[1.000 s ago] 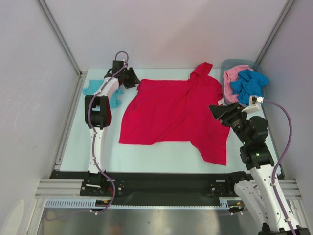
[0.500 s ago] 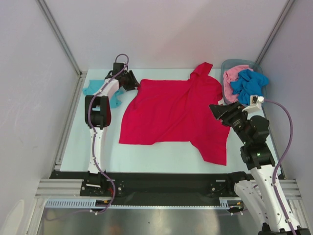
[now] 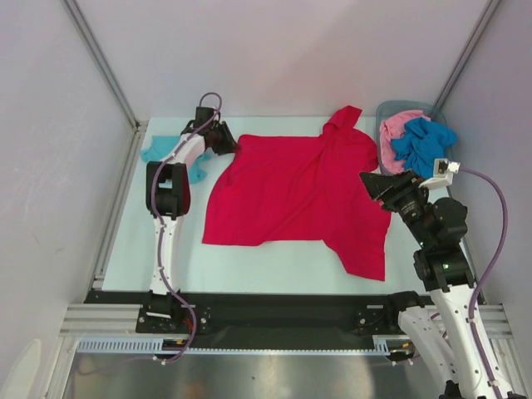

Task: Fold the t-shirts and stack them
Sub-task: Flatten the tshirt out

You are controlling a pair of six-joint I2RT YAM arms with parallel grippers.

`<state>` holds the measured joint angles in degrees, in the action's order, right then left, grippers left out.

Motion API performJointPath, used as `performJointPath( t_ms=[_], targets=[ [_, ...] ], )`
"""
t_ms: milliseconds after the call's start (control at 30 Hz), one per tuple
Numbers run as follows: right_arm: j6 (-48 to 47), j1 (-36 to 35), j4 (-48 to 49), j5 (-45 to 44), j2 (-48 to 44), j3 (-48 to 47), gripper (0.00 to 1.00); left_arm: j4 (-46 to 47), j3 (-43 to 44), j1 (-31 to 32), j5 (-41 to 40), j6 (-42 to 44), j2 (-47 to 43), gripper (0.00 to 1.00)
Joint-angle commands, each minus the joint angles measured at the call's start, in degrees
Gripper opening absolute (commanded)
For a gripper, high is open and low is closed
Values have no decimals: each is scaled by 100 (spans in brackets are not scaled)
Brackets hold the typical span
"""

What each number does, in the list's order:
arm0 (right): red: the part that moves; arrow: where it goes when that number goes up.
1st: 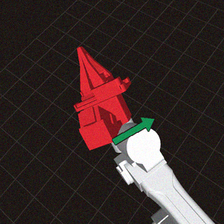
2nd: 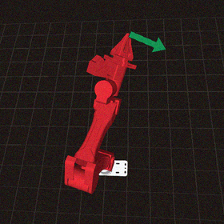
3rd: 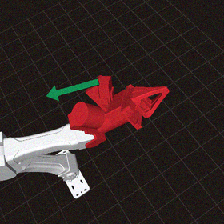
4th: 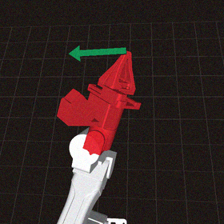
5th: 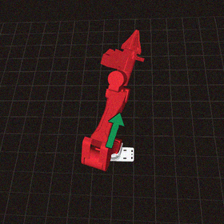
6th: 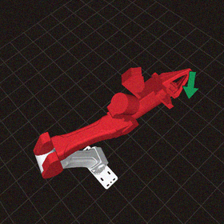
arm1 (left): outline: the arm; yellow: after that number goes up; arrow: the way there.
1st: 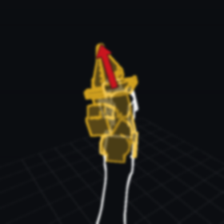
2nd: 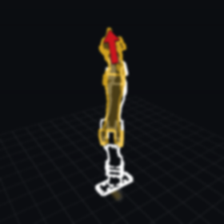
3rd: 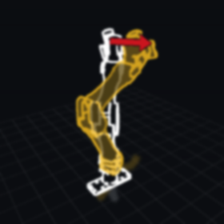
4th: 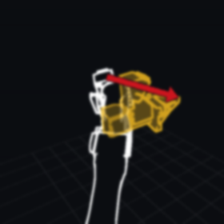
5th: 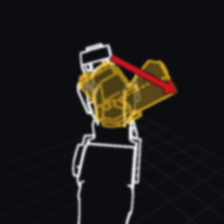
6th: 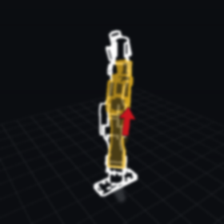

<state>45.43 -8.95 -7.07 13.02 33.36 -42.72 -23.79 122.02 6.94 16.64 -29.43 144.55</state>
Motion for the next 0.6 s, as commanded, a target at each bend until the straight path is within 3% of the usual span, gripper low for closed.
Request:
performJointPath(
  t_ms=[0, 333, 567],
  targets=[
    [54, -37, 30, 87, -93, -254, 60, -82, 121, 123, -29, 43, 3, 35],
    [71, -45, -14, 105, -172, -246, 60, -126, 68, 132, -188, 113, -67, 25],
    [63, -54, -40, 122, -208, -193, 60, -170, -29, 124, -460, 201, -146, 0]
  ],
)
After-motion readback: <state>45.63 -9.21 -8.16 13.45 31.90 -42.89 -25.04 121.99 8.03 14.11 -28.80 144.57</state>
